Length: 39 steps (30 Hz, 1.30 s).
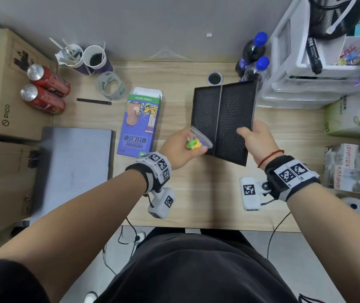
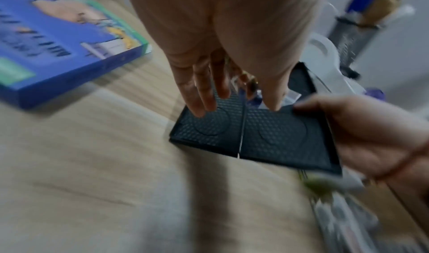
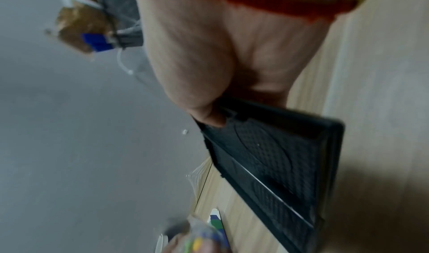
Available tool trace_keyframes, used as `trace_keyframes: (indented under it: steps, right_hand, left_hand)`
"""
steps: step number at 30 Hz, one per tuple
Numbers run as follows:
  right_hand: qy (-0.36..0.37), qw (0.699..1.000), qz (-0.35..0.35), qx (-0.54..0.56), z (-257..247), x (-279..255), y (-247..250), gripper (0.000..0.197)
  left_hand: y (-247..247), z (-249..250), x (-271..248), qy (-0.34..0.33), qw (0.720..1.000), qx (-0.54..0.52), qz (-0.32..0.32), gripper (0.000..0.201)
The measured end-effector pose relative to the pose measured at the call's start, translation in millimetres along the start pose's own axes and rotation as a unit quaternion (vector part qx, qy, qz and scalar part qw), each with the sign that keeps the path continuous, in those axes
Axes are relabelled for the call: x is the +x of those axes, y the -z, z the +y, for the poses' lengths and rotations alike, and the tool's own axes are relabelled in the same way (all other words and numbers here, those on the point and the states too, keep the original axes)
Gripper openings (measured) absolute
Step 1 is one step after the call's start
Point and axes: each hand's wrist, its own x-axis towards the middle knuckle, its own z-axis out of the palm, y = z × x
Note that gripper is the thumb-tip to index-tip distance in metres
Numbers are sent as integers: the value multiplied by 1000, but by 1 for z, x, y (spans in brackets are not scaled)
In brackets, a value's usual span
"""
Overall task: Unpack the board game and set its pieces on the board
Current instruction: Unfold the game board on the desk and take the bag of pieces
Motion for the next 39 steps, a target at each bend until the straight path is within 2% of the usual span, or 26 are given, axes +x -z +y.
trace_keyframes:
  steps: [2,5,6,8,9,11,13,16,18,20,21,25,29,31,33,35,37,39]
  right_hand:
    - [76,992,9,-101,-7,-1,1,26]
    - [197,964,13,-181,-19,-6,-5,25]
    - [231,952,-2,-199,-22,-8,-7,29]
    - [281,928,-46,-239,-17,-6,-8,52]
    - [291,915,-61,-274,-10,-3,-7,60]
    - [269,896,-84,-344,3,0,-6,64]
    - [239,873,-108,-410,14,-2,-8,67]
    - [268,797,-111,-529,32,-10,-9,69]
    - [286,762,-106,-571,44,-16,-11,65]
    - [284,756,-93,-583,54,-24,-19,64]
    - [275,752,-86,-592,56,-28,-25,66]
    - [224,724,-110,-643,59,-34,-49,67]
    - [195,710,-148,-660,67,-28,-60,63]
    - [193,716,-179,-646,72,-23,-61,57]
    - [182,743,-196,-613,77,-17,-56,54]
    - [147,792,-144,-575,81,-12,-48,53]
    - [103,830,-92,-540,86,-5,-39,53]
    - [89,830,-92,-543,92,0,-35,53]
  left_hand:
    - [8,-3,4,75,987,-136,33,43]
    - [22,3,8,185,918,-338,95,29]
    - [28,4,8,203,897,-375,119,21]
    - [35,3,9,231,861,-419,174,8]
    - [38,1,9,244,843,-437,199,6]
    - [41,-7,9,268,824,-448,222,12]
    - [40,-14,5,281,832,-429,212,2]
    - [35,-27,3,327,839,-379,212,41]
    - [34,-32,3,352,842,-356,200,48]
    - [31,-30,2,377,838,-358,166,28]
    - [27,-26,-1,370,848,-351,147,17]
    - [4,-21,-11,301,921,-244,39,13]
    - [-10,-27,-8,244,959,-142,0,9]
    - [-9,-29,-7,238,965,-112,8,22]
    - [-4,-35,-6,245,964,-104,19,29]
    - [1,-36,-5,232,968,-89,27,20]
    - [4,-40,-4,213,974,-75,22,20]
    - [5,-40,-3,197,978,-66,7,15]
